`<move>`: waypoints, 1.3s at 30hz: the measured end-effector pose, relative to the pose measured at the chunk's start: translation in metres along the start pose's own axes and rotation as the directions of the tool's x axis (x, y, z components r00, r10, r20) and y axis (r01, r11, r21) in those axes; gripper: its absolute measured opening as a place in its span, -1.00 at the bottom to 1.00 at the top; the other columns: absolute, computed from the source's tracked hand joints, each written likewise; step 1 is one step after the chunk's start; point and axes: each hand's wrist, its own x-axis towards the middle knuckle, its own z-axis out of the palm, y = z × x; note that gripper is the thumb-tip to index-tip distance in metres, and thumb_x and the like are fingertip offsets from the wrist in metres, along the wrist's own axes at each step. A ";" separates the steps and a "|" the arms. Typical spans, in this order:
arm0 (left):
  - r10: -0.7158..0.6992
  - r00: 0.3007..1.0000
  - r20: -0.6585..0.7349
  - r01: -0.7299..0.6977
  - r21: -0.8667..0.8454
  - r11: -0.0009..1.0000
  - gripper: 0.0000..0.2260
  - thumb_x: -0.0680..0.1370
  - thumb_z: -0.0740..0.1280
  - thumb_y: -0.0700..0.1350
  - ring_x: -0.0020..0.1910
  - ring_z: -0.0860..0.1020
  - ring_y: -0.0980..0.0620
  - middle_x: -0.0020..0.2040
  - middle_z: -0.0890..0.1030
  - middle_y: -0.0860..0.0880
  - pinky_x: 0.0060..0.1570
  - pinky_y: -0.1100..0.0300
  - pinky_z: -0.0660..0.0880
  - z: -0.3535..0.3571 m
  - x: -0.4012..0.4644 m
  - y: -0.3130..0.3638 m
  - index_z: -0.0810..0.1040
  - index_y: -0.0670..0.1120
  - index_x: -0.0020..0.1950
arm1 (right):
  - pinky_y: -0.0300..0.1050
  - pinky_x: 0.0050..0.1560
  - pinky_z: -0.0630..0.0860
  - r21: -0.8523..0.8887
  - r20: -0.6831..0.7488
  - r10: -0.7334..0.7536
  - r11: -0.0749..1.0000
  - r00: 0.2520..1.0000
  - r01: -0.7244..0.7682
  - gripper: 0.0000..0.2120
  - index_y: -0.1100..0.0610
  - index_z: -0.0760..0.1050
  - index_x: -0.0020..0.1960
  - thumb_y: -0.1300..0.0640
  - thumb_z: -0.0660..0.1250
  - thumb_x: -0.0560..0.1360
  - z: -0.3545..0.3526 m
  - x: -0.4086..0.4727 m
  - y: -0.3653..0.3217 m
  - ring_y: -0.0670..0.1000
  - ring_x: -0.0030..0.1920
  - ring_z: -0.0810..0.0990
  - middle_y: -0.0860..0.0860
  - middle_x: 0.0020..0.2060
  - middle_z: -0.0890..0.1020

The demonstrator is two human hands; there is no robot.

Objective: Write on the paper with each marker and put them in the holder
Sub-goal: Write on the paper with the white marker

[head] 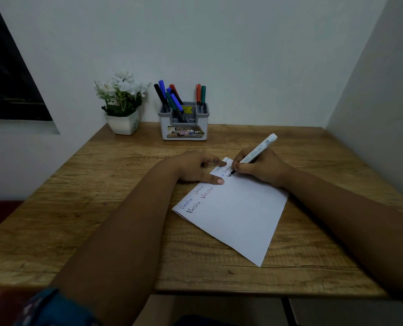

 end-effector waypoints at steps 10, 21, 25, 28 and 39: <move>-0.004 1.000 0.003 0.004 0.002 1.000 -0.39 0.40 0.39 0.30 0.10 0.40 0.11 0.31 0.45 0.00 0.09 0.12 0.32 -0.001 0.000 0.001 0.35 0.26 0.42 | -0.14 -0.09 0.64 0.038 -0.057 0.026 0.999 0.998 -0.024 -0.97 0.08 0.67 -0.17 0.18 0.46 0.44 0.001 0.002 0.003 -0.05 -0.10 0.69 -0.04 -0.19 0.73; -0.018 1.000 0.006 0.018 -0.017 1.000 -0.39 0.39 0.40 0.30 0.15 0.39 0.10 0.37 0.42 -0.01 0.15 0.08 0.34 -0.001 -0.001 0.002 0.35 0.27 0.41 | -0.15 -0.25 0.54 0.093 -0.099 0.052 0.995 0.994 -0.043 -0.93 0.16 0.62 -0.19 0.16 0.43 0.43 0.002 0.003 0.005 -0.05 -0.28 0.62 0.00 -0.29 0.68; -0.022 1.000 0.004 0.022 -0.013 1.000 -0.40 0.39 0.40 0.30 0.14 0.39 0.09 0.36 0.43 -0.02 0.18 0.07 0.35 -0.001 -0.002 0.003 0.35 0.27 0.40 | -0.21 -0.36 0.45 0.374 -0.087 0.119 0.924 0.989 -0.078 -0.85 0.27 0.55 -0.14 0.18 0.45 0.48 -0.003 0.003 0.001 -0.04 -0.42 0.47 0.07 -0.41 0.55; -0.010 1.000 0.007 0.010 -0.016 1.000 -0.40 0.41 0.39 0.28 0.14 0.38 0.10 0.36 0.43 -0.01 0.15 0.09 0.33 -0.001 -0.001 0.003 0.34 0.27 0.42 | -0.25 -0.27 0.52 0.262 0.017 0.084 0.961 0.996 -0.086 -0.89 0.16 0.60 -0.21 0.18 0.48 0.46 -0.007 0.002 0.000 -0.05 -0.32 0.58 0.04 -0.37 0.63; -0.021 0.999 0.037 0.021 0.001 1.000 -0.41 0.42 0.36 0.30 0.28 0.41 0.00 0.37 0.43 -0.04 0.18 0.07 0.33 0.000 0.001 0.002 0.30 0.31 0.42 | -0.26 -0.23 0.57 0.263 -0.036 0.097 0.961 0.995 -0.084 -0.94 0.14 0.64 -0.15 0.26 0.42 0.48 -0.003 0.002 0.003 -0.08 -0.32 0.67 0.01 -0.28 0.71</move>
